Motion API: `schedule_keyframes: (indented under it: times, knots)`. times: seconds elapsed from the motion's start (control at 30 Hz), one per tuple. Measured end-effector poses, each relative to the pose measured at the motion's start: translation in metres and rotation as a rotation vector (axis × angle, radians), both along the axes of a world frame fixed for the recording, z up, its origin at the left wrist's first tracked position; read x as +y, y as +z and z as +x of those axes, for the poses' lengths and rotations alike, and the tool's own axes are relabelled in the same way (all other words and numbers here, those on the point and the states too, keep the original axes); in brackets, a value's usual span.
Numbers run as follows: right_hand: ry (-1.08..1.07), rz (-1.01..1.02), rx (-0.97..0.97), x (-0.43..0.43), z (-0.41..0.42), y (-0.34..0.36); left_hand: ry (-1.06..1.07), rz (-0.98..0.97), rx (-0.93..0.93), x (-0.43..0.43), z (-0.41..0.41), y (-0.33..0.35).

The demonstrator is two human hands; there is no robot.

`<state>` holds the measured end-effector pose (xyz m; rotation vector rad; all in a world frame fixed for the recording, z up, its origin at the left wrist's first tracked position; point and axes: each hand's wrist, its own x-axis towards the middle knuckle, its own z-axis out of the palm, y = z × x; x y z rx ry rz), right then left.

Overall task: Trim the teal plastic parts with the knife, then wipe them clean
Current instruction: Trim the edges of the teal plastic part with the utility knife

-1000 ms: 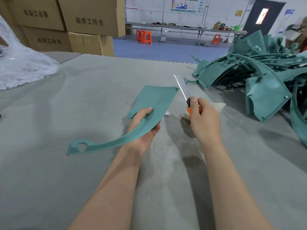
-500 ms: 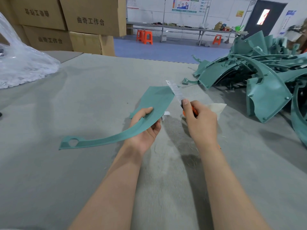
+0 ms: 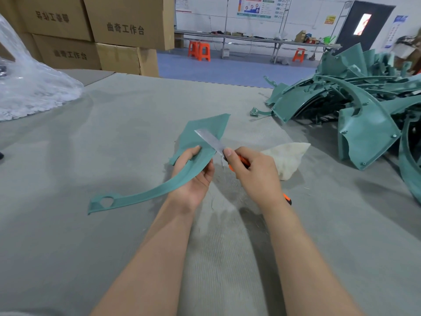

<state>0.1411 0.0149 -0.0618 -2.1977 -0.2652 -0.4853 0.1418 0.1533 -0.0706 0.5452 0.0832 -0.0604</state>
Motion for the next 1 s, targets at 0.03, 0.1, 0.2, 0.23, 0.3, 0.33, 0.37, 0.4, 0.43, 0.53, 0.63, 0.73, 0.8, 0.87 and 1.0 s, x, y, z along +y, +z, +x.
schedule_keyframes:
  times: [0.03, 0.1, 0.2, 0.23, 0.3, 0.33, 0.37, 0.4, 0.43, 0.53, 0.63, 0.73, 0.8, 0.87, 1.0]
  knots:
    - [0.028, 0.002, 0.013, 0.001, 0.000, 0.000, 0.010, -0.016, -0.001, 0.000, 0.000, 0.000]
    - [0.056, 0.015, 0.031, 0.001, -0.001, 0.000, 0.020, -0.031, 0.001, 0.000, 0.001, 0.001]
    - [-0.045, 0.100, 0.012, -0.003, 0.001, 0.002, -0.010, -0.029, 0.002, 0.000, -0.001, 0.003]
    - [-0.105, 0.133, 0.003, -0.005, 0.003, 0.003, -0.021, -0.032, 0.007, -0.001, -0.001, 0.004]
    - [-0.195, 0.175, -0.001, -0.010, 0.006, 0.004, -0.035, -0.034, 0.017, -0.002, -0.002, 0.005]
    - [-0.213, 0.185, 0.004, -0.012, 0.006, 0.004, -0.037, -0.034, 0.021, -0.003, -0.002, 0.005]
    - [-0.220, 0.181, 0.010, -0.012, 0.006, 0.004, -0.038, -0.034, 0.024, -0.003, -0.002, 0.005]
    - [-0.223, 0.162, 0.015, -0.011, 0.006, 0.003, -0.038, -0.034, 0.025, -0.003, -0.003, 0.005]
    - [-0.221, 0.137, 0.019, -0.010, 0.005, 0.002, -0.038, -0.035, 0.024, -0.003, -0.003, 0.006]
    - [-0.194, 0.100, 0.032, -0.008, 0.004, 0.002, -0.031, -0.043, 0.027, -0.001, -0.004, 0.006]
    - [-0.167, 0.071, 0.029, -0.005, 0.003, 0.002, -0.023, -0.066, 0.027, -0.001, -0.004, 0.006]
    - [-0.150, 0.054, 0.015, -0.004, 0.002, 0.001, -0.026, -0.082, 0.021, 0.000, -0.004, 0.005]
    - [-0.145, 0.053, 0.014, -0.004, 0.003, 0.001, -0.028, -0.094, 0.024, 0.000, -0.005, 0.005]
    - [-0.141, 0.039, 0.015, -0.003, 0.003, 0.001, -0.024, -0.103, 0.027, -0.001, -0.005, 0.005]
    - [-0.115, 0.030, 0.027, -0.002, 0.002, 0.002, -0.016, -0.110, 0.021, 0.000, -0.005, 0.005]
